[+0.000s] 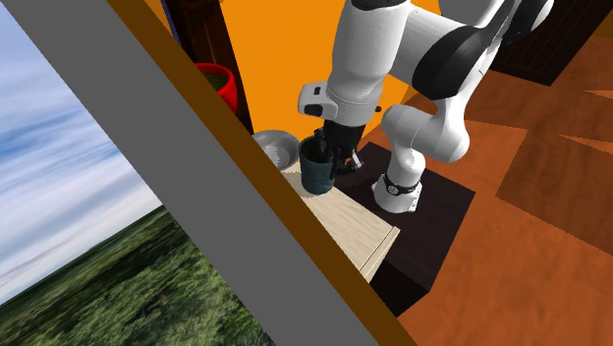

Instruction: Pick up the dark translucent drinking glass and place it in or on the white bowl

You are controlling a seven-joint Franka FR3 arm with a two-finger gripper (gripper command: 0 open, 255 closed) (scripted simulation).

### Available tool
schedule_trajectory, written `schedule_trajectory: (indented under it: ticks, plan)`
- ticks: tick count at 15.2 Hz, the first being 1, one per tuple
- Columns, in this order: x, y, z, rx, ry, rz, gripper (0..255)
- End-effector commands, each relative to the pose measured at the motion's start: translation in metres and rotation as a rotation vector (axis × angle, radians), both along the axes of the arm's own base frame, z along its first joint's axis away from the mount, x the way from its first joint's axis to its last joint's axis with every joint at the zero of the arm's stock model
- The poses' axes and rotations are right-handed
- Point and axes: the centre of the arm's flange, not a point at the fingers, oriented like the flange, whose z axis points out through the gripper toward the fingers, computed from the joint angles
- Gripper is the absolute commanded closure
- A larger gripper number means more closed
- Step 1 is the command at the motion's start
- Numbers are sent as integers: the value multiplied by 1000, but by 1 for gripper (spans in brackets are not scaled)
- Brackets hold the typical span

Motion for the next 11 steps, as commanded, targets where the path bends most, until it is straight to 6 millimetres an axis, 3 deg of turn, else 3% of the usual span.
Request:
schedule_trajectory:
  ticks: [1,11]
  plan:
    - [0,0,9,0,0,0,255]
    - [0,0,61,0,0,0,255]
